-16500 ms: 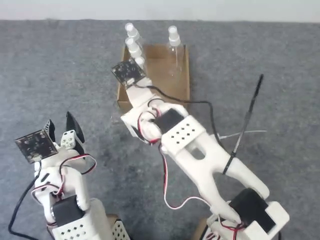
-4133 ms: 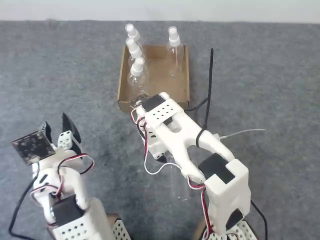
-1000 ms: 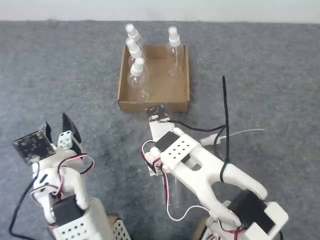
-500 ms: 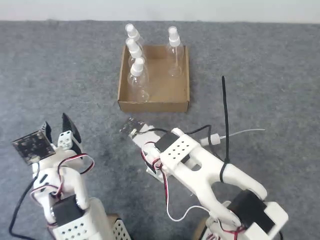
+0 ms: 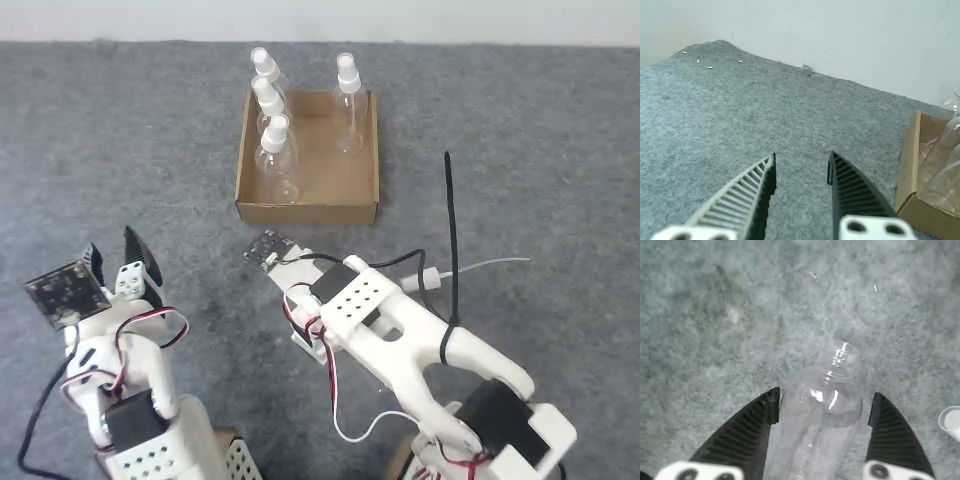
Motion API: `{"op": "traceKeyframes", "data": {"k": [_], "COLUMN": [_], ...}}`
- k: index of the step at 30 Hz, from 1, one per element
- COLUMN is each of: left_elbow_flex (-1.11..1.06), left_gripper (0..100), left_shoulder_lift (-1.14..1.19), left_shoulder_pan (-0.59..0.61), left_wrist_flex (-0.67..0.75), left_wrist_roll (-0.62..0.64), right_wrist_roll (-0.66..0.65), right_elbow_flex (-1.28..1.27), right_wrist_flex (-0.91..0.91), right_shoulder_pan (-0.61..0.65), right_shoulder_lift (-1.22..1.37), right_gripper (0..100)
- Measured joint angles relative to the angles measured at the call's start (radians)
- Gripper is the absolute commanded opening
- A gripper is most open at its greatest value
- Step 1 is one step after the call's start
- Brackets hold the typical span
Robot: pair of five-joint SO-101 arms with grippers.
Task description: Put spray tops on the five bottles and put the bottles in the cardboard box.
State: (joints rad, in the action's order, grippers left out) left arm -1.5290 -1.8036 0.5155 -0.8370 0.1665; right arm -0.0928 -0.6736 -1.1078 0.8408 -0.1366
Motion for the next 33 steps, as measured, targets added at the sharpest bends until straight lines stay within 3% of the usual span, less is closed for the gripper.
{"op": "traceKeyframes", "data": {"k": [14,20,33], "left_elbow_flex": [0.000,0.000,0.000], "left_gripper": [16,16,16], "left_shoulder_lift": [0.000,0.000,0.000], "left_shoulder_pan": [0.000,0.000,0.000], "left_wrist_flex": [0.000,0.000,0.000], "left_wrist_roll": [0.000,0.000,0.000], "right_wrist_roll": [0.143,0.149,0.149], "right_elbow_flex": [0.000,0.000,0.000], "right_wrist_flex": [-0.028,-0.029,-0.095], "right_shoulder_pan": [-0.002,-0.002,-0.002], "right_shoulder_lift": [0.000,0.000,-0.049], "right_gripper": [26.6,16.7,8.7]}}
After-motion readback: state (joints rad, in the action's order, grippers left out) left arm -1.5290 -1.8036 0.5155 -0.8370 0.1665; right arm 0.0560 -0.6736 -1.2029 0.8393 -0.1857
